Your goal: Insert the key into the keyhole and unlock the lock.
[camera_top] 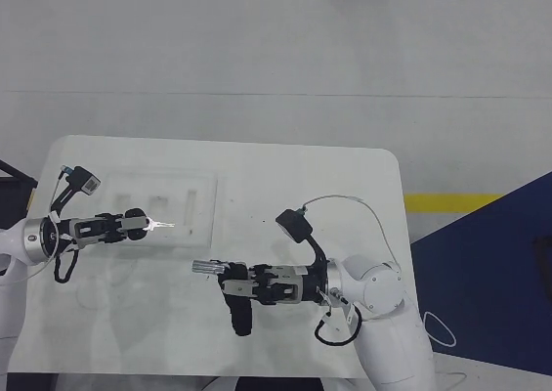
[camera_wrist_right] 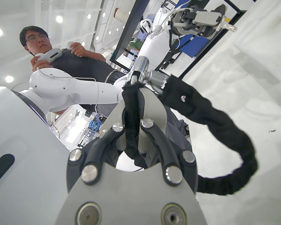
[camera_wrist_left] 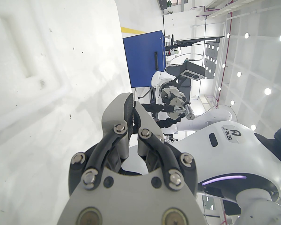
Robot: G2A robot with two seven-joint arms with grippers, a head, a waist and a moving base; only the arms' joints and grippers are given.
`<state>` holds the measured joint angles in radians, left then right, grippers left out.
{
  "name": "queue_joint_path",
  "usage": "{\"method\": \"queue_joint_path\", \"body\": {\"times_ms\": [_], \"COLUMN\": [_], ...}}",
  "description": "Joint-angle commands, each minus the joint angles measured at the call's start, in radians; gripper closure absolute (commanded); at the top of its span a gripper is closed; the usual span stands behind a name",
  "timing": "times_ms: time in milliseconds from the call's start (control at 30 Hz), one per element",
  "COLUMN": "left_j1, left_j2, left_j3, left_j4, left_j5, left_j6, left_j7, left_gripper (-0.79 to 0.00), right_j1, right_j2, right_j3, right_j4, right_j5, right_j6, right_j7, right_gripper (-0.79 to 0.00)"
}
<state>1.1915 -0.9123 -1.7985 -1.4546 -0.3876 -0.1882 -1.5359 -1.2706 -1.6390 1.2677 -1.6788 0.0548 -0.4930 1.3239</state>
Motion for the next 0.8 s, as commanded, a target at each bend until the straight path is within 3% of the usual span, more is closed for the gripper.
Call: {"method": "queue_joint_path", "body": {"times_ms": [0,433,500,767], "left_j1": [0.000,0.000,0.011,0.034], "left_j2": [0.000,0.000,-0.001,0.007], "left_j3": [0.000,0.000,0.014,0.034], "left_j4": [0.000,0.000,-0.023,-0.056], "left_j5": [0.000,0.000,-0.012,-0.268], "left_j6": [0.000,0.000,0.022,0.178], "left_j7": [0.000,0.000,0.030,0.000], "left_gripper": [0.000,0.000,0.000,0.000], "right_j1": [0.000,0.000,0.000,0.030], "right_j2": [0.000,0.000,0.006,0.044], "right_j3": [0.000,0.000,0.008,-0.005], "right_j4": [0.000,0.000,-0.014,-0.014], "right_j5": [0.000,0.000,-0.080,-0.018], "right_j6": [0.000,0.000,-0.021,0.001], "right_j7": [0.000,0.000,-0.048,0.004], "right_gripper": [0.000,0.000,0.000,0.000]}}
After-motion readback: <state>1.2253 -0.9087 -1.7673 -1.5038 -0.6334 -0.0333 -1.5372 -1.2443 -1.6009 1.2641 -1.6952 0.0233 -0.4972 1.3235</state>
